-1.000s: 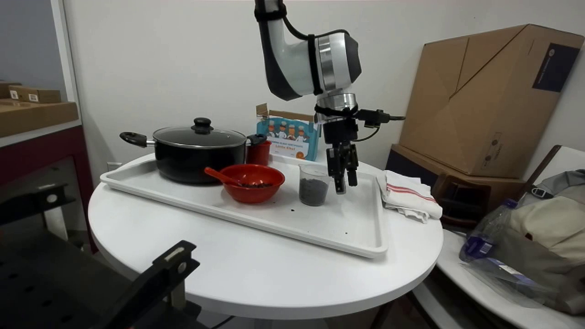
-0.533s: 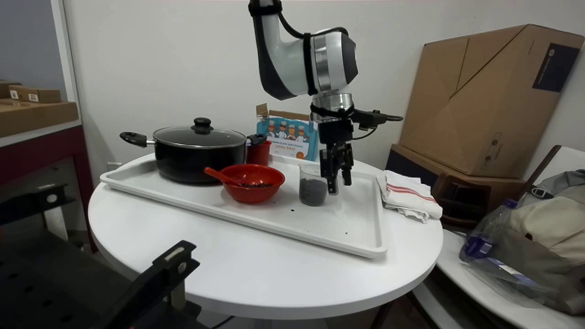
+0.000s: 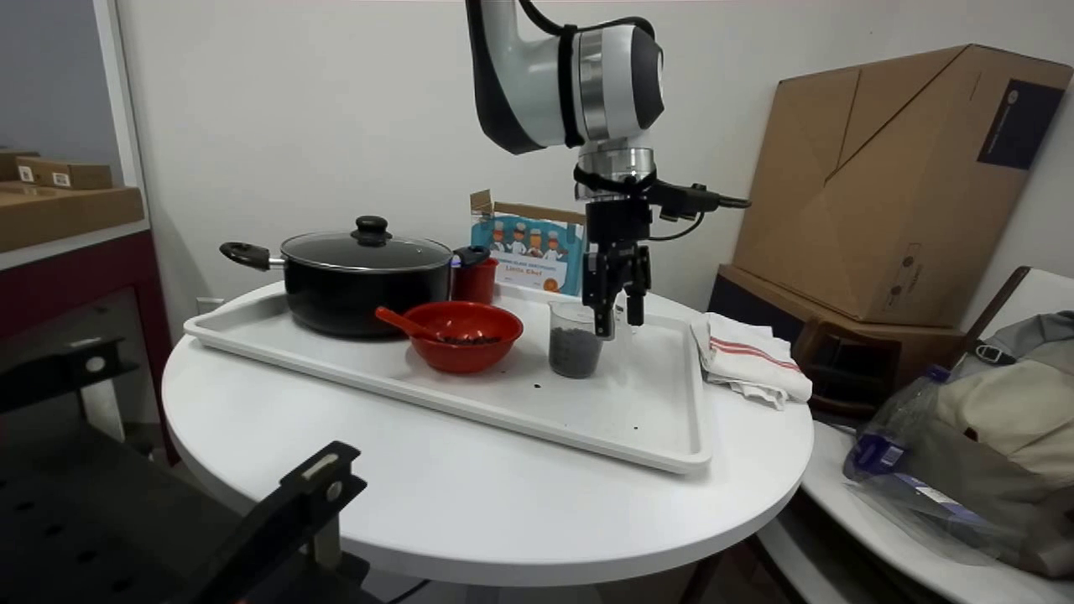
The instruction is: Pick up the jug and pour its contents in the red bowl
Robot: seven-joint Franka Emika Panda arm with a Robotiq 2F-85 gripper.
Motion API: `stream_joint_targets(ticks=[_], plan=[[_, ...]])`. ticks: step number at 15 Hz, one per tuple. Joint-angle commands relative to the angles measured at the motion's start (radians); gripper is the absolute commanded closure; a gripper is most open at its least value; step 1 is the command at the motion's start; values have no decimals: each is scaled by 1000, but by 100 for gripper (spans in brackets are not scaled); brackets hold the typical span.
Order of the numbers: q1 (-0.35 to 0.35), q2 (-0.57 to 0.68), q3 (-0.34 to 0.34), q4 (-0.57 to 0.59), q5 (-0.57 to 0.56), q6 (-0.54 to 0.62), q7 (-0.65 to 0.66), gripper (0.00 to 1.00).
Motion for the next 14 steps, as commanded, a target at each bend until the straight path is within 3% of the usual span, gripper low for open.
stream_joint_targets(ticks=[1,3,6,7,8,10,12,13,14], plan=[[6,0,-6,0,9,-1,-6,0],[6,0,-5,-2,9,-1,-6,0],[59,17,-55,38,-42,-98,22,0],[63,14,-57,41,-46,-118,25,5],[61,3,-51,38,-42,-121,19,26],[46,-22,-24,29,-22,-95,-6,31],[53,-36,-16,30,-26,-76,-7,44],[58,-41,-14,29,-30,-65,-3,12],[57,-45,-10,30,-27,-48,-3,11]])
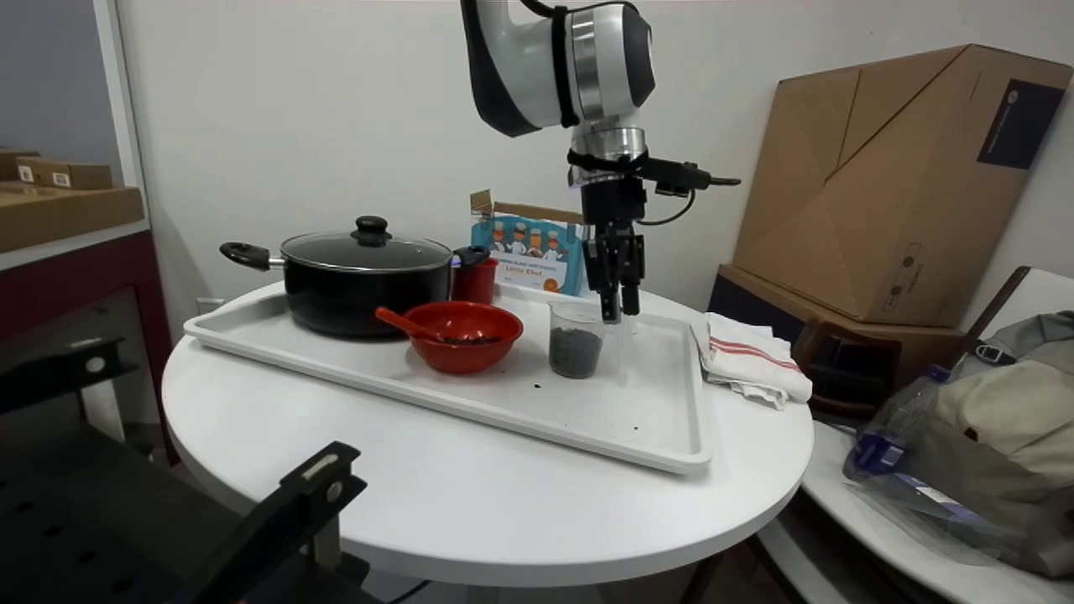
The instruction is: Pick up the jug and pour its contents in the red bowl
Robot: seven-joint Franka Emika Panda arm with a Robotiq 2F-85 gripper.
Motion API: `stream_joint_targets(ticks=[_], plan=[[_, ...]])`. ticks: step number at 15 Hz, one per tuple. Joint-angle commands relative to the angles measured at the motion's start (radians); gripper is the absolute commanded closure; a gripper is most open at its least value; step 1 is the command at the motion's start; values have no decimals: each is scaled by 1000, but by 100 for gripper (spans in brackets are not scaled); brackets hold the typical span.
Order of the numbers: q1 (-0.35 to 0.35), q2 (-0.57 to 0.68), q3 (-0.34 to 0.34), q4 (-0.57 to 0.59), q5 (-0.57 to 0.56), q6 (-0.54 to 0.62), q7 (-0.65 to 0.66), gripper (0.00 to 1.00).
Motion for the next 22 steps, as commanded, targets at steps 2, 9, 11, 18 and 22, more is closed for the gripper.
stream_joint_targets(ticks=[2,9,11,18,22], plan=[[8,-25,8,-2,6,50,9,3],[-6,47,-31,9,12,89,103,0],[-18,68,-29,16,18,92,115,0],[-27,107,-23,35,18,183,169,0],[-57,111,8,32,58,221,171,25]])
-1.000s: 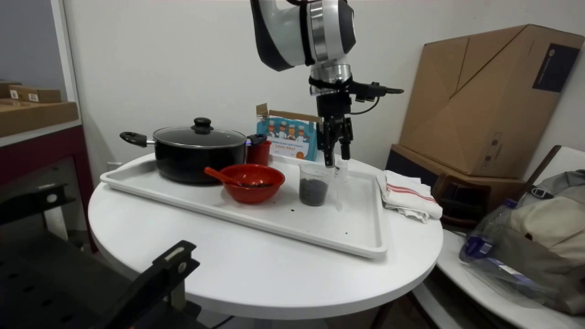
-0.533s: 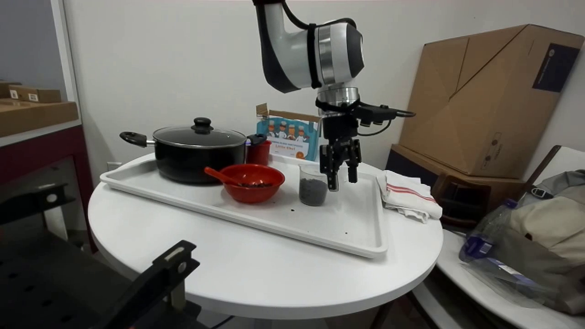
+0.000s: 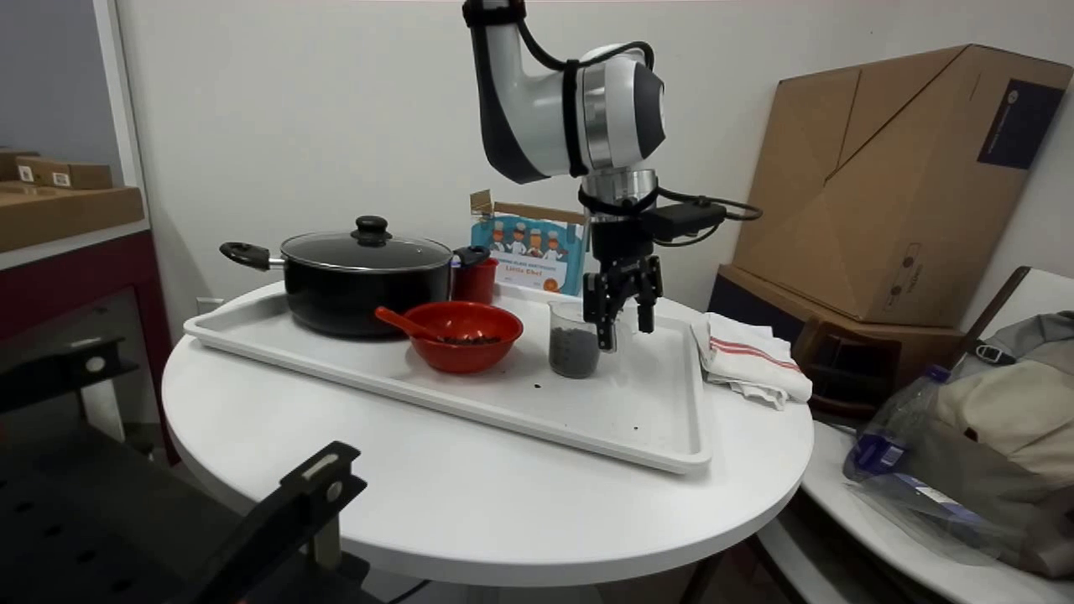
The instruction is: Pick up the jug and pour its contents in the red bowl
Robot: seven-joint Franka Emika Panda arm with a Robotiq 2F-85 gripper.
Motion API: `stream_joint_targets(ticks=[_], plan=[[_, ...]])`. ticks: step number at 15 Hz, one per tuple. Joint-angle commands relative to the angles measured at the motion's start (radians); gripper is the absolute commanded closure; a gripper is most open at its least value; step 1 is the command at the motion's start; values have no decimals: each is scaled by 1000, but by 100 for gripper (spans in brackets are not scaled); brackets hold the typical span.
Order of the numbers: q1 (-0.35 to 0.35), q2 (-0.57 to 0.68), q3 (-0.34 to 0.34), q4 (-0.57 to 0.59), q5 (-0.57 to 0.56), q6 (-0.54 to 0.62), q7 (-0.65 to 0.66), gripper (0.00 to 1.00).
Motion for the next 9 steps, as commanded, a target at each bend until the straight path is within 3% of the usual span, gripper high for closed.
stream_joint_targets(ticks=[1,9], plan=[[-32,14,31,12,43,31,-2,26],[-42,10,46,4,53,8,-10,87]])
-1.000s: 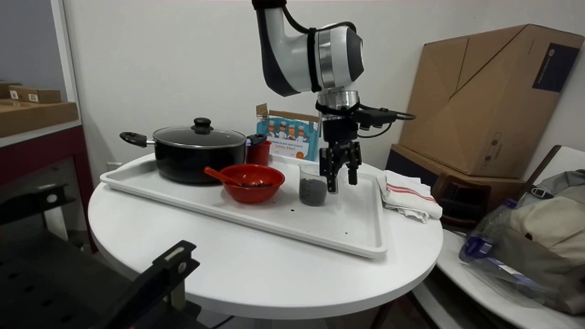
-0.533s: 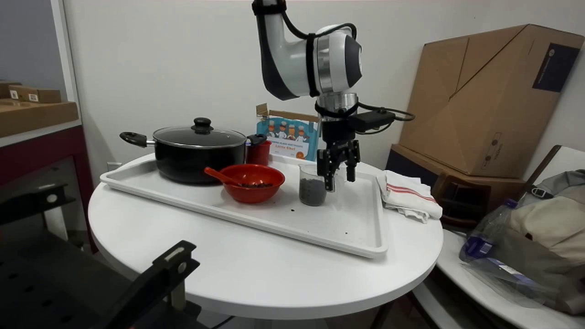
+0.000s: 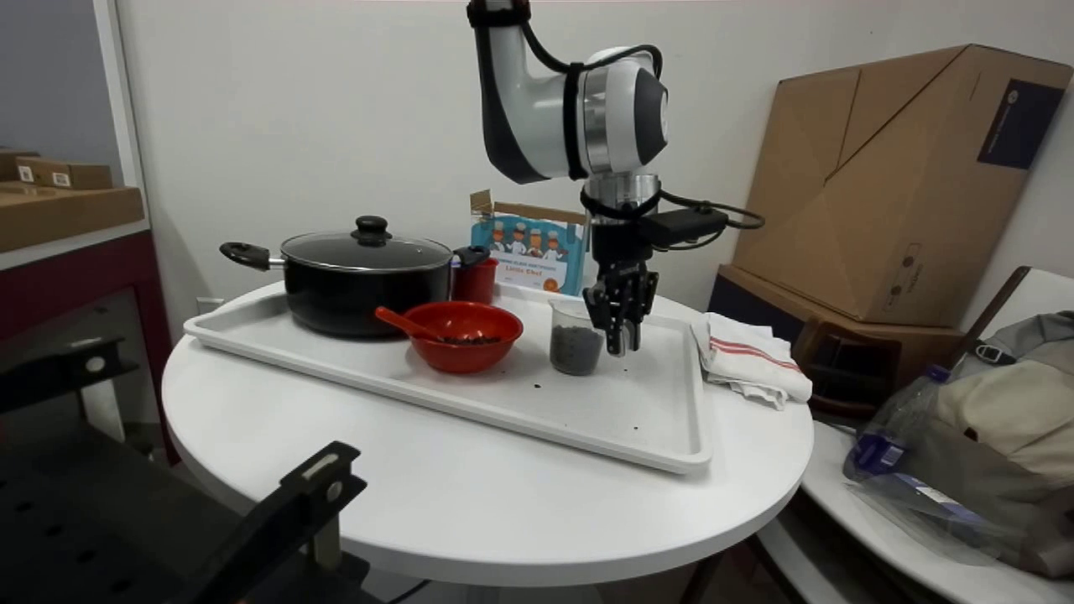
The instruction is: Pick up the jug and pour its contents in the red bowl
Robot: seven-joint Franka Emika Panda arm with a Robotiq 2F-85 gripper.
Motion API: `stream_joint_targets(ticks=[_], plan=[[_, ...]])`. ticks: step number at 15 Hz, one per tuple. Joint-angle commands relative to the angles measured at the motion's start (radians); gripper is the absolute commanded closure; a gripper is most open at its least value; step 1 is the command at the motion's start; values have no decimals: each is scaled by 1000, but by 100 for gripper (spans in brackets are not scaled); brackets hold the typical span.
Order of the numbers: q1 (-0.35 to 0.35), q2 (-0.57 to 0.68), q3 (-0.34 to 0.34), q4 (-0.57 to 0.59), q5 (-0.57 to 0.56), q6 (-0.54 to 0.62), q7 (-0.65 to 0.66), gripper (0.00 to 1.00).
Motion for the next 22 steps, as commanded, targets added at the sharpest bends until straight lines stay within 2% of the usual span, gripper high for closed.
stream_joint_targets(ticks=[1,2,3,8,14,22], plan=[[-5,4,12,1,20,-2,-13,94],[-5,3,14,1,19,-3,-16,98],[-4,2,14,0,18,-4,-16,94],[1,-8,23,-5,12,-30,-37,94],[48,-48,-4,-10,-26,-65,-33,94],[175,-152,-75,-21,-176,-193,4,94]])
